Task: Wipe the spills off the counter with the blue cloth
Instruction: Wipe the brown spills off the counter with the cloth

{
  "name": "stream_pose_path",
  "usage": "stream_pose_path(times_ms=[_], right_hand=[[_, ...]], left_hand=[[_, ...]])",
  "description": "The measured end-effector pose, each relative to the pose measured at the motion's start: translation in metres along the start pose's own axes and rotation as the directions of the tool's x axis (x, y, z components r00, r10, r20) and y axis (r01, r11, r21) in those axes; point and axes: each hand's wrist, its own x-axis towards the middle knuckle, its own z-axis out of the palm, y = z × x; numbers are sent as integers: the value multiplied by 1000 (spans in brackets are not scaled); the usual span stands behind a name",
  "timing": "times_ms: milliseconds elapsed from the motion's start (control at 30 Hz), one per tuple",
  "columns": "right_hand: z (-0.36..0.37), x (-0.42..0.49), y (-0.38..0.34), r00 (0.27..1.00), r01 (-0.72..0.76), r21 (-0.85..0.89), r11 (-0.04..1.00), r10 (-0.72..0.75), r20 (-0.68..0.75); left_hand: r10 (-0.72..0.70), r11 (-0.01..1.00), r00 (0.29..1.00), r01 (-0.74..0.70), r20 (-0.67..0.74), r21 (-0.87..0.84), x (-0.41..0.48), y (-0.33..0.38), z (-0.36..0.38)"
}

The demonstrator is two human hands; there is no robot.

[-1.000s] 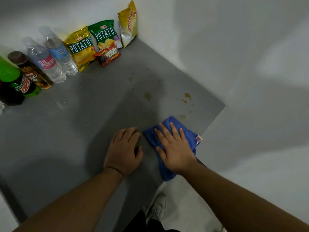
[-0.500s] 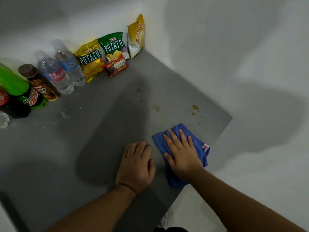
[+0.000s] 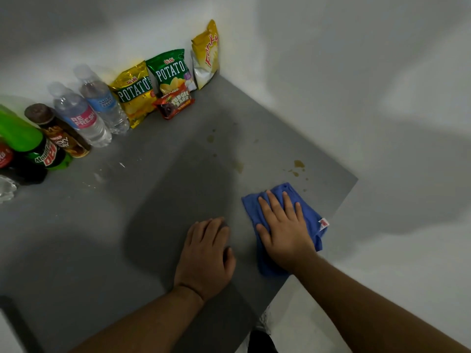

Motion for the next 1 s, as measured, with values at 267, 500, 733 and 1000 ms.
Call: stream_pose_path(times_ms=[267,500,733,1000], right_hand=[[-21,-11,83,984,174,-21,985,-173,34],[-23,27,35,998,70,-7,998,-70,-5],[-24,-5,110,955,297,-3,955,-296,26],[-28,42,77,996,88,9,996,-87,-19]], left_hand=[[17,1000,996,-17,-90,6,0,0,2],[7,999,990,-1,-143,39,19,12,3],[101,994,991,-104,-90,-29,73,29,8],[10,1000,999,-9,-42,8,88,26,20]])
